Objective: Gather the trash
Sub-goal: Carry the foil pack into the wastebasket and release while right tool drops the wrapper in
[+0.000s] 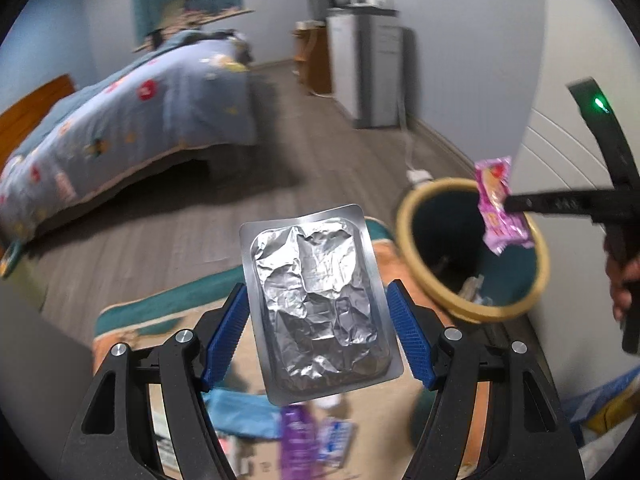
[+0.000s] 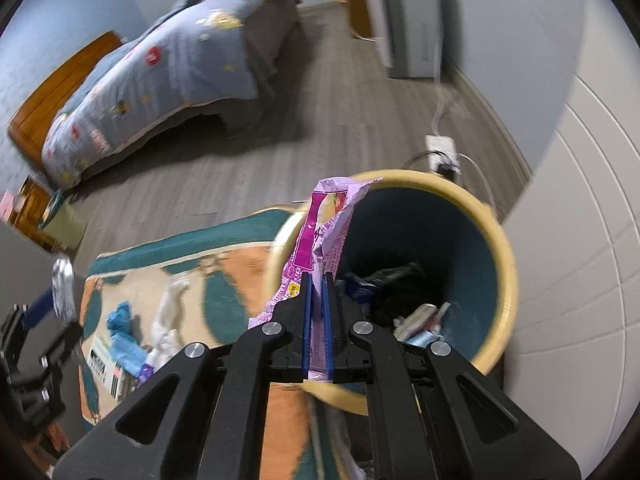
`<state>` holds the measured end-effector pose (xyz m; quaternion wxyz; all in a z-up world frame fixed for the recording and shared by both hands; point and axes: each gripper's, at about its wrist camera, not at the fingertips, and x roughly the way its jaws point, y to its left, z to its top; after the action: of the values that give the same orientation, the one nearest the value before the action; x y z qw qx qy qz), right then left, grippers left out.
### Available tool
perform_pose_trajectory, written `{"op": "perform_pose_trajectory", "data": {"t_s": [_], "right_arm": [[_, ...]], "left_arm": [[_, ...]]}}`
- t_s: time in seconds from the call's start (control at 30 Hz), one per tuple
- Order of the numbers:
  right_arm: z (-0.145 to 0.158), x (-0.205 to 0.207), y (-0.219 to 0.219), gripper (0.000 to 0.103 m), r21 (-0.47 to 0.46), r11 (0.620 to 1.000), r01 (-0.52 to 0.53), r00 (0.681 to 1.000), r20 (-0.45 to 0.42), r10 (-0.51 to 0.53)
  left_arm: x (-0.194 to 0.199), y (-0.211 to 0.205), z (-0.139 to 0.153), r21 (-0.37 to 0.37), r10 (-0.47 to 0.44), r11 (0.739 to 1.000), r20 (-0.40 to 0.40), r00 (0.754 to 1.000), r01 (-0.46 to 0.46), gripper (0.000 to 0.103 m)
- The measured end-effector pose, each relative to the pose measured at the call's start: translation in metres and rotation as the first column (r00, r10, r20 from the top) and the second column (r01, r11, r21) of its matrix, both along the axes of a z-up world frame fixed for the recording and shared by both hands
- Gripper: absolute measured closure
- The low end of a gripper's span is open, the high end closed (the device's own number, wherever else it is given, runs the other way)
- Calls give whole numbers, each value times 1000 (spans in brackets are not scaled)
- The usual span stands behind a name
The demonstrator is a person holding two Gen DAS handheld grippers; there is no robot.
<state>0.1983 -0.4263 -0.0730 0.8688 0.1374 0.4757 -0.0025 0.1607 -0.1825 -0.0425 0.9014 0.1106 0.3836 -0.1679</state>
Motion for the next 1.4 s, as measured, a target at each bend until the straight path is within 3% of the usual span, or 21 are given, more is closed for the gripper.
{"op": "perform_pose_trajectory", "data": {"t_s": [0.27, 0.33, 0.47, 0.6, 0.73, 1.0, 1.07, 1.13, 1.27, 1.4], "right_arm": [[-28, -4, -49, 98, 13, 993, 120, 991, -61, -119], [-36, -4, -51, 98, 40, 991, 126, 989, -77, -122], [-44, -3, -54, 98, 8, 992, 128, 987, -97, -127], [-49, -6, -69, 98, 62, 978, 197, 976, -110, -190], [-51, -7, -71, 98, 59, 977, 205, 974, -108, -198], [-45, -7, -73, 97, 97, 970, 223, 974, -63, -217], [-42, -7, -72, 87, 94, 970, 226, 974, -52, -222], [-40, -7, -72, 51, 89, 969, 230, 973, -39, -227], [-39, -6, -72, 41, 81, 969, 231, 973, -31, -229], [-34, -5, -66, 12, 55, 973, 223, 975, -13, -223]], "left_arm": [[-9, -59, -18, -35, -199, 980, -67, 978, 197, 32], [-9, -70, -22, -29, -229, 973, -79, 970, 228, 32], [-1, -95, -34, 10, -279, 960, -95, 956, 281, 32], [11, -117, -46, 30, -300, 951, -124, 946, 306, 32], [28, -130, -53, 27, -306, 950, -137, 942, 312, 32], [51, -151, -52, 48, -304, 950, -103, 947, 310, 27], [52, -153, -49, 45, -297, 953, -81, 952, 301, 19], [51, -149, -46, 27, -291, 956, -56, 955, 293, 12], [50, -131, -43, 2, -248, 969, -61, 967, 249, 11], [46, -99, -36, -7, -176, 984, -40, 984, 176, 7]]}}
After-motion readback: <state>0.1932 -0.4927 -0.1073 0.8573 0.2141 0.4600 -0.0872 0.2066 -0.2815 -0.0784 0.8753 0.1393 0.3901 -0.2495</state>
